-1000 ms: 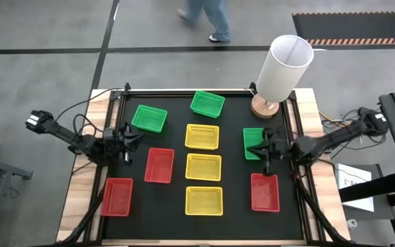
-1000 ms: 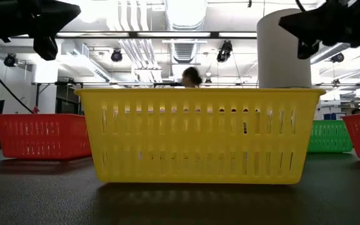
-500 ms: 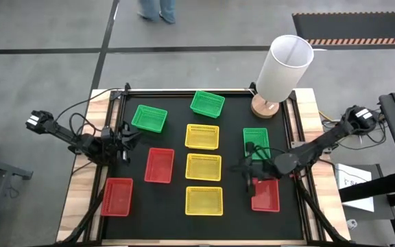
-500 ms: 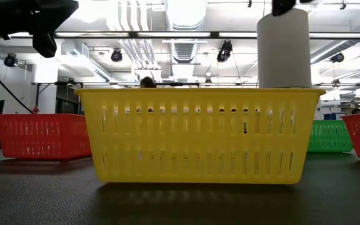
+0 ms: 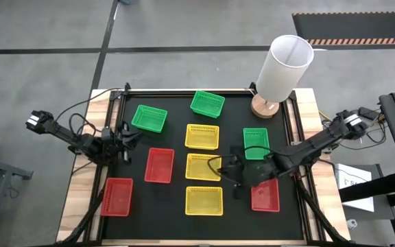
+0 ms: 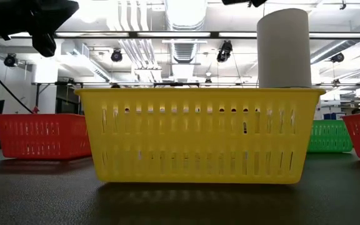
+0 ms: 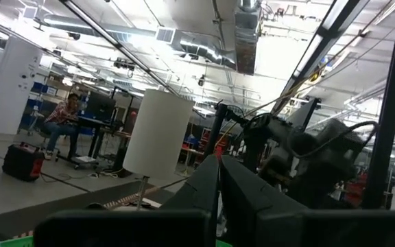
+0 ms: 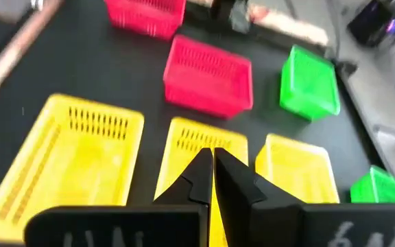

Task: Stack baskets by color
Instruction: Stack the center yellow bin on top of the top yellow bin

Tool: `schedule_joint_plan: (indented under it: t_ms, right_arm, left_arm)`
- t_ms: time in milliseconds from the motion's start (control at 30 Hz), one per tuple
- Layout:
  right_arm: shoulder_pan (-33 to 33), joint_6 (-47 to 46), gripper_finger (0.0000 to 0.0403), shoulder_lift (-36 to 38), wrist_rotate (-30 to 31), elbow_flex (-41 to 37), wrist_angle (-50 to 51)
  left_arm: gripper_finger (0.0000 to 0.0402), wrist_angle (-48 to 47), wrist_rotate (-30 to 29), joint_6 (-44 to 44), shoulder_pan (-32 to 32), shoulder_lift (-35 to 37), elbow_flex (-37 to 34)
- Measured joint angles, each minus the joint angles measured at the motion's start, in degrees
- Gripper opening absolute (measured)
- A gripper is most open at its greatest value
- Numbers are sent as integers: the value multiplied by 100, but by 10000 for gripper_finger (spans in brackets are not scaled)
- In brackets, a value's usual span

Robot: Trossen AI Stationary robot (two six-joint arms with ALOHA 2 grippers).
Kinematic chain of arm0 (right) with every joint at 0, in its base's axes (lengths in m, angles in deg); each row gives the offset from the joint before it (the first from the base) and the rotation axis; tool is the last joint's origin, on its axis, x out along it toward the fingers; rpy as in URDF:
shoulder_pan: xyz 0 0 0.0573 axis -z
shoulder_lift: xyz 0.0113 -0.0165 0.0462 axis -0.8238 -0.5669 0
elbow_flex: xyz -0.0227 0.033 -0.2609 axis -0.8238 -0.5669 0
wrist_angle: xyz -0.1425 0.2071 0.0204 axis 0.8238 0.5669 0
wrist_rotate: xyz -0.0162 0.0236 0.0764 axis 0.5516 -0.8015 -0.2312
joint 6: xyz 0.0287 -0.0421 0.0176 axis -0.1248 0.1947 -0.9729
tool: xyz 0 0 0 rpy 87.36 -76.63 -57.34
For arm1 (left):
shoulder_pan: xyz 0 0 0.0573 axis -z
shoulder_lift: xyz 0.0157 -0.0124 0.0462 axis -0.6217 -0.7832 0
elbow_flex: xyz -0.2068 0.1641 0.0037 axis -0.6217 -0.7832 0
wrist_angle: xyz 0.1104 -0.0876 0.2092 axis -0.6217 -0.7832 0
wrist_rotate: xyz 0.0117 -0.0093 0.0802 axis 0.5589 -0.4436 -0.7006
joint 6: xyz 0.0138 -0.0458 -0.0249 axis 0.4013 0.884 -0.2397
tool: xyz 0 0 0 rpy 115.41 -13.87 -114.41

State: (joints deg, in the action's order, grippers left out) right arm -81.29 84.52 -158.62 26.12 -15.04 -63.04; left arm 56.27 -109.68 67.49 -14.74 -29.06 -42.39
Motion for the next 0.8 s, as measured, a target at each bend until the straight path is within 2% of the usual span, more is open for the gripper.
schedule_joint_plan:
  t_ms: [133,367,667,800]
  right_arm:
    - [-2,-244,9,-400,-13,497,753]
    - [35,-210,9,-910,-172,1059,1387]
    - [122,103,9,-1183,-298,1113,1355]
    - [194,202,25,-1181,-298,1131,1240]
  left_arm:
    - [0,139,-8,-475,0,100,9]
    - [0,850,-17,-1258,-1,352,18]
    - [0,1051,-18,-1579,-2,602,-13]
    - [0,1051,-17,-1575,-2,603,-5]
